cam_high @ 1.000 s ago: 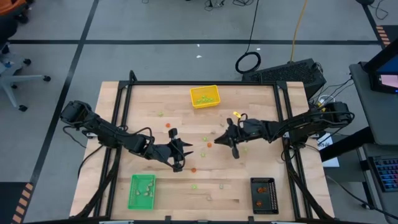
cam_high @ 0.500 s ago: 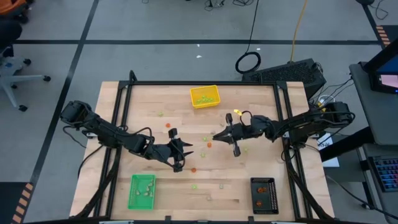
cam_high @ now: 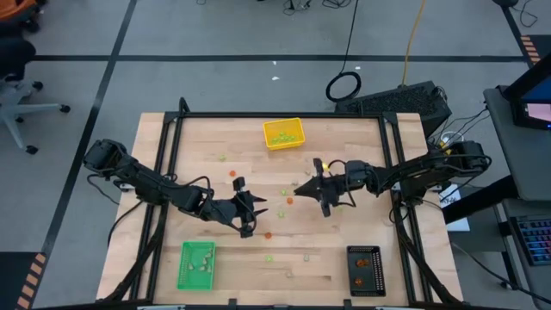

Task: Sort Halloween decoration
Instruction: Put the green spider toy into the yellow bin

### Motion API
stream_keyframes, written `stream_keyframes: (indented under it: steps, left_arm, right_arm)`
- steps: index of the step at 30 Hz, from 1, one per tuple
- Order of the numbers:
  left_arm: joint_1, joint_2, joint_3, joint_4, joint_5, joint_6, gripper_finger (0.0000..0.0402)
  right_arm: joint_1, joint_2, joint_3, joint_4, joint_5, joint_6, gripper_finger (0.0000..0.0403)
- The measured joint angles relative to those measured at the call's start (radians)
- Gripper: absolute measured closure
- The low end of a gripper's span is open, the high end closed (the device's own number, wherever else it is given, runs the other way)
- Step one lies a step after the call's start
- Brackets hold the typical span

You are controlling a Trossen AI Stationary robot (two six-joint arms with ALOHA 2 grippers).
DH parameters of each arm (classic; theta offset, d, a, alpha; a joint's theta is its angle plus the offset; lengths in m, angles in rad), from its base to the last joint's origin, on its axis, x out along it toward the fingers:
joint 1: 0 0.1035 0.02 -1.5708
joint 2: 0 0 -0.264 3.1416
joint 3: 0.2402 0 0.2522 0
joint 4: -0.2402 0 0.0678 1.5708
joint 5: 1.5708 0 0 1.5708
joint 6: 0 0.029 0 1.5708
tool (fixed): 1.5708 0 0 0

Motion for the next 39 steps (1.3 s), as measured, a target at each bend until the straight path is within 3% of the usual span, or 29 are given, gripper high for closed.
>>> stream_keyframes:
  steps: [8, 18, 28, 39]
  left_arm:
    - [0.008, 0.0, 0.0, 0.0, -0.018, -0.001, 0.0269]
    - [0.026, 0.0, 0.0, 0.0, -0.018, -0.001, 0.0269]
    - [0.026, 0.0, 0.0, 0.0, -0.018, -0.002, 0.0269]
    - [0.026, 0.0, 0.0, 0.0, -0.018, -0.002, 0.0269]
  right_arm:
    - [0.0, 0.0, 0.0, 0.0, 0.001, -0.282, 0.0403]
    - [0.0, 0.0, 0.0, -0.007, 0.005, -0.383, 0.0403]
    - [0.0, 0.0, 0.0, -0.022, 0.005, -0.338, 0.0403]
    - [-0.001, 0.0, 0.001, -0.022, 0.006, -0.074, 0.0403]
